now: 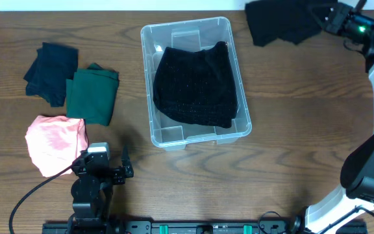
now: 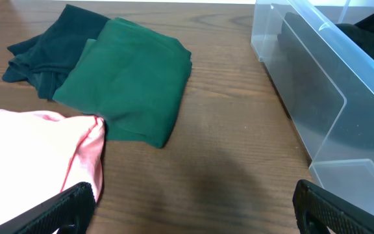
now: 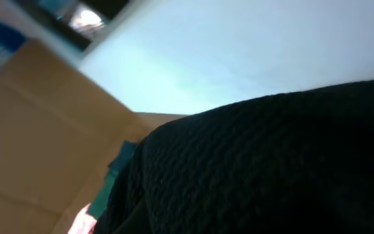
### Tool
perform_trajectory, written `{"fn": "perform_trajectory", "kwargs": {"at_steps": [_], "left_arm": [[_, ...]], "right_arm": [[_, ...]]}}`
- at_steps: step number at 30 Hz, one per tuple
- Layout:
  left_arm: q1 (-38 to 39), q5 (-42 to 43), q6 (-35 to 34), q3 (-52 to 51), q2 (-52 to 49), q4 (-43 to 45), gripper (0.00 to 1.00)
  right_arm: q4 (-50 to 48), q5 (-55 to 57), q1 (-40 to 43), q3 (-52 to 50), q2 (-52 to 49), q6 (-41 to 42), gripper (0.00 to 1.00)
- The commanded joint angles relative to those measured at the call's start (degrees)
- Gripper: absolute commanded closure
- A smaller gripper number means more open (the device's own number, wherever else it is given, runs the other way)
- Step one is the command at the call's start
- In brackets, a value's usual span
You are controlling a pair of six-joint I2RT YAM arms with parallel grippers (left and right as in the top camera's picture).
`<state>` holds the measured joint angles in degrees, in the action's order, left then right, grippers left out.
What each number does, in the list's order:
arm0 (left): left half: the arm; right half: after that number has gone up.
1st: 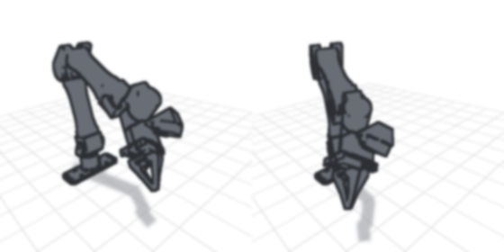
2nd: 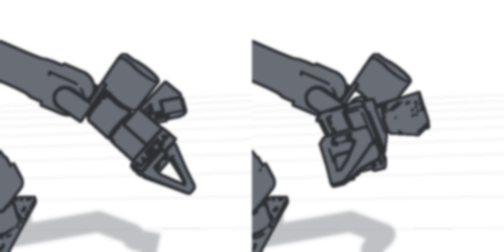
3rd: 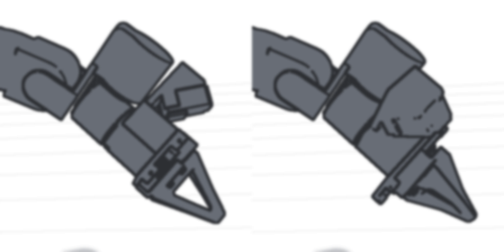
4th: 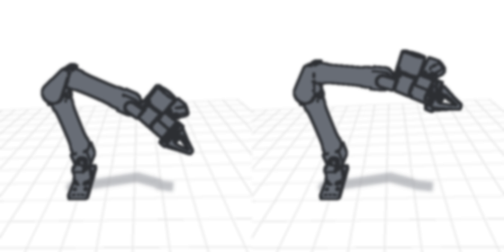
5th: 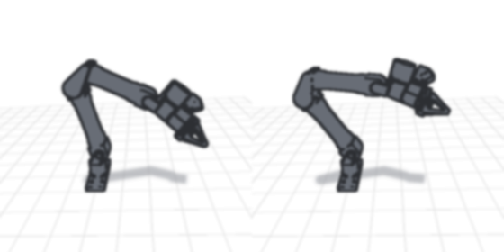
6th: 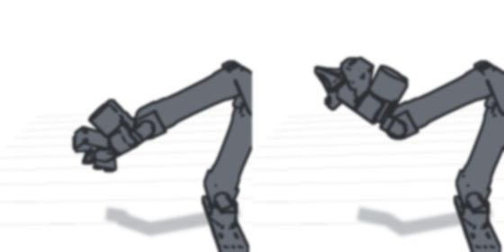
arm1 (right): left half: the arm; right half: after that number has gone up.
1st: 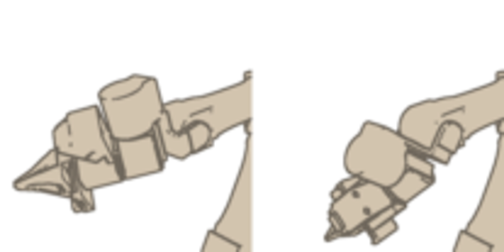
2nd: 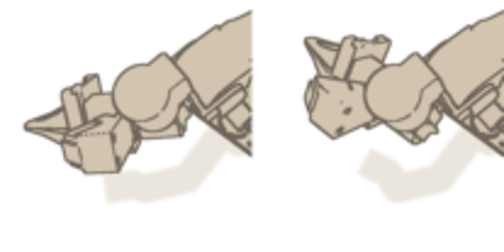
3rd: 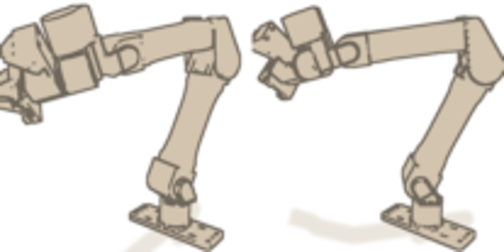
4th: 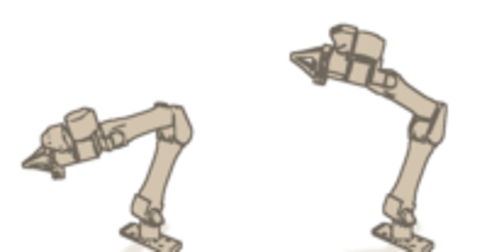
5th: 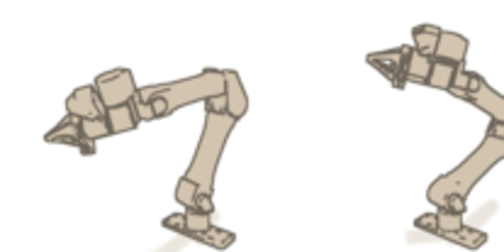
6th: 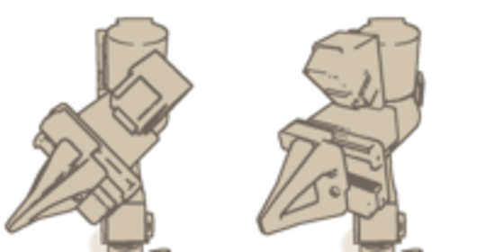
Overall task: Pack container
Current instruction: 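Carry the black cloth over the bin and lower it onto the sweater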
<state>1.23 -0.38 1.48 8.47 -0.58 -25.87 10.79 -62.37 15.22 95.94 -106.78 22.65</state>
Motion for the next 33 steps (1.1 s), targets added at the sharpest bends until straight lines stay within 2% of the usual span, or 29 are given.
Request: {"fn": "perform_trajectory", "kwargs": {"at_steps": [1,8,11,18,21,33], "left_arm": [[-0.15,-0.09,-0.26,-1.03,0.33,-0.13,0.02],[-0.15,-0.09,-0.26,-1.03,0.33,-0.15,0.02],[-0.15,-0.09,-0.26,-1.03,0.33,-0.13,0.02],[-0.15,-0.09,-0.26,-1.03,0.33,-0.15,0.02],[-0.15,-0.09,-0.26,-1.03,0.33,-0.15,0.02],[-0.15,-0.09,-0.26,-1.03,0.33,-0.15,0.02]], "right_arm": [[-4.81,-4.09,-4.63,0.61,6.27,5.44,0.99],[-9.86,-2.75,-15.5,0.59,8.68,5.97,0.99],[-7.52,-0.35,-20.24,0.59,8.17,2.86,0.99],[6.4,13.92,-31.06,0.55,6.19,-9.4,0.99],[7.19,16.79,-35.1,0.15,4.46,-13.77,0.99],[-2.23,18.86,-35.76,0.15,3.04,-12.85,0.99]]}}
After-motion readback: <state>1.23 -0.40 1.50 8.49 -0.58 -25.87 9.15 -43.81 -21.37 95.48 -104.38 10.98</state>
